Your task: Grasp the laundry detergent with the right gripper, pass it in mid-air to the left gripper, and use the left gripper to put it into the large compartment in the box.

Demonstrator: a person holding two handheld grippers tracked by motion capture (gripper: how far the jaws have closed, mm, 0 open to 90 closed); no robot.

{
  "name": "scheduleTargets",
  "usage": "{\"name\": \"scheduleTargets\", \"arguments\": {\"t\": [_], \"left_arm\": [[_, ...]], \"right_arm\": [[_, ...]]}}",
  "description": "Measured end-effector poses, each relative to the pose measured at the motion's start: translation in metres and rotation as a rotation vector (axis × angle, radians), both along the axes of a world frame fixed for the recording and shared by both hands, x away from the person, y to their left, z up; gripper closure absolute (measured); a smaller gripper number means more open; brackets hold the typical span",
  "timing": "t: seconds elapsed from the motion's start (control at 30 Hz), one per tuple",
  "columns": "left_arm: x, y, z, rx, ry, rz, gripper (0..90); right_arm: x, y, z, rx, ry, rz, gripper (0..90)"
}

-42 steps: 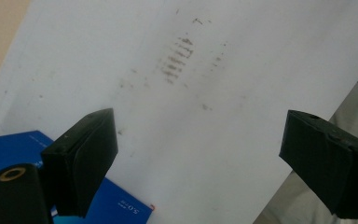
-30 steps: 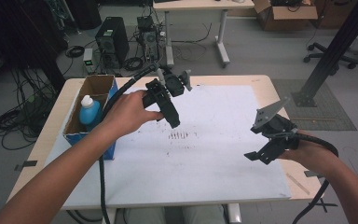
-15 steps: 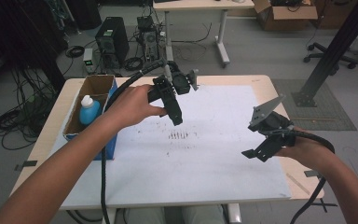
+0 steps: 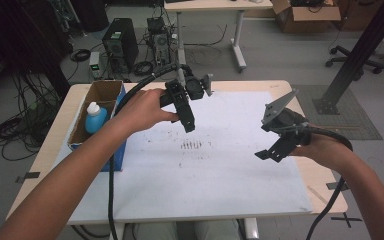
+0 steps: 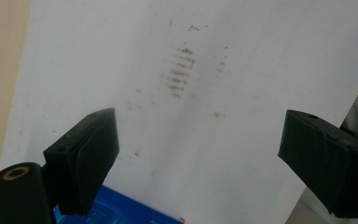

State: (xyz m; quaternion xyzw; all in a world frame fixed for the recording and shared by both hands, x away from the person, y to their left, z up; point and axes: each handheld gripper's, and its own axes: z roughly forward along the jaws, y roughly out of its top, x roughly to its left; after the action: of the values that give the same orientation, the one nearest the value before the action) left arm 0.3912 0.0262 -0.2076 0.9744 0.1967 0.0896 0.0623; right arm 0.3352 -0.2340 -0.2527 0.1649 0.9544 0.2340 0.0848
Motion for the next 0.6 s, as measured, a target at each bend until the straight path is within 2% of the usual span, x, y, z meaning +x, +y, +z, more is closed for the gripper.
{"name": "scheduleTargets", "arguments": {"t": [0.6], "left_arm": [[-0.0023, 0.0005, 0.0005, -0.012, -0.014, 0.008, 12.2]], "right_arm": [[0.0002, 0.0011, -0.0031, -0.011, 0.003, 0.005, 11.6]]}}
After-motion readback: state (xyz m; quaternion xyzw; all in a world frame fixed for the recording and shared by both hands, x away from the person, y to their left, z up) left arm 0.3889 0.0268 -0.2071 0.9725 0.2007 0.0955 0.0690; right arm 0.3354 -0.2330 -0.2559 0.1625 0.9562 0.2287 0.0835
